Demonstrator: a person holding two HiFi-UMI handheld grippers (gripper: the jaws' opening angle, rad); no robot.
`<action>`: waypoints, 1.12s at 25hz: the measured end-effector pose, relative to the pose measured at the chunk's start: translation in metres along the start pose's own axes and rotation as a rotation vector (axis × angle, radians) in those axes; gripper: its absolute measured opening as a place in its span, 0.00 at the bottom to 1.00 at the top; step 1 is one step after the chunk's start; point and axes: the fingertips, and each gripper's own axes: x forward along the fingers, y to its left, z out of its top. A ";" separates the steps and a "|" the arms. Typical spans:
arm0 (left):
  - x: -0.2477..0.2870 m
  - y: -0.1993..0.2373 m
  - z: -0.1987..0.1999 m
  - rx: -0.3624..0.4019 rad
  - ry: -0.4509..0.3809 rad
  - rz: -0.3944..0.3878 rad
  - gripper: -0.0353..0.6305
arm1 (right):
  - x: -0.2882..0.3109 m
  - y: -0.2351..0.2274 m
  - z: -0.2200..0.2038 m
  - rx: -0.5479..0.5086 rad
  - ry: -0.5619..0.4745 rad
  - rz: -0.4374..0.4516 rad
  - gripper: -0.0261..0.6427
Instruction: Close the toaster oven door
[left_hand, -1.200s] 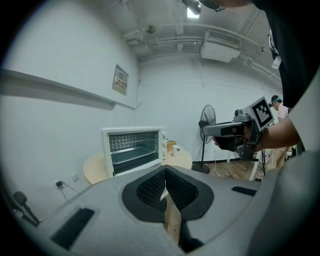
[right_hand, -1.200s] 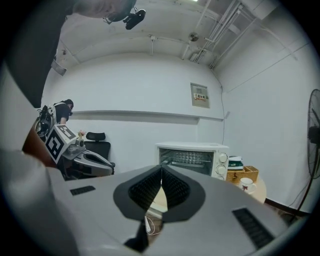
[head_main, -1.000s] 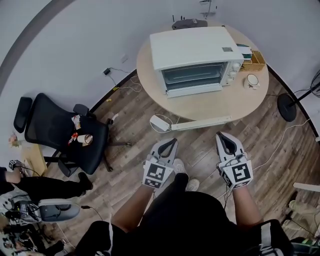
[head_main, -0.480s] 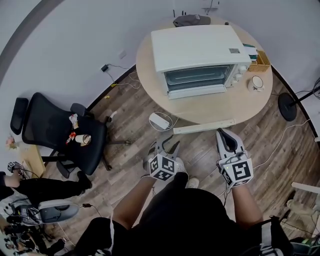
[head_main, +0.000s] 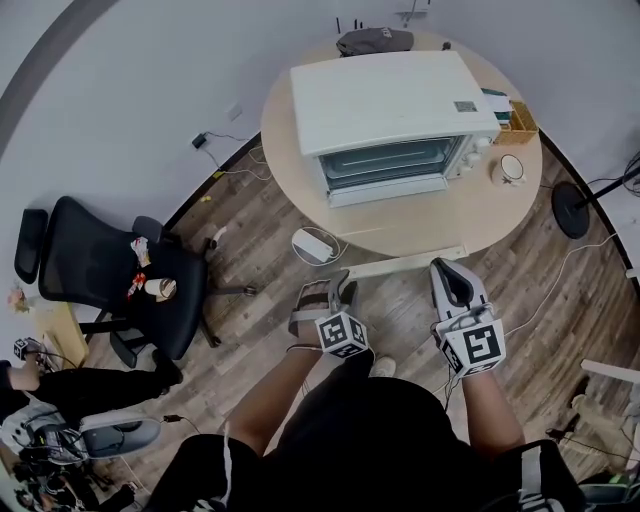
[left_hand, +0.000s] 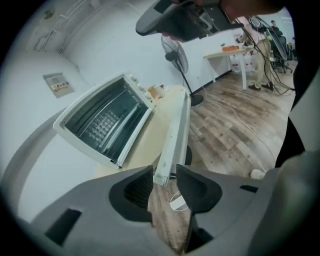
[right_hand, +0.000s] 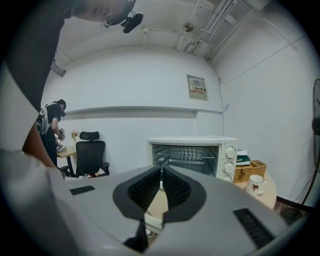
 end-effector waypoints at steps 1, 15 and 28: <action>0.004 0.001 -0.001 0.026 0.014 0.015 0.26 | 0.001 -0.002 0.001 0.001 -0.001 -0.001 0.05; 0.012 -0.004 -0.002 0.166 0.019 0.021 0.21 | 0.026 -0.004 0.013 0.027 -0.032 0.003 0.05; 0.008 0.000 0.000 0.208 0.017 -0.005 0.16 | 0.026 -0.009 0.019 0.022 -0.045 -0.013 0.05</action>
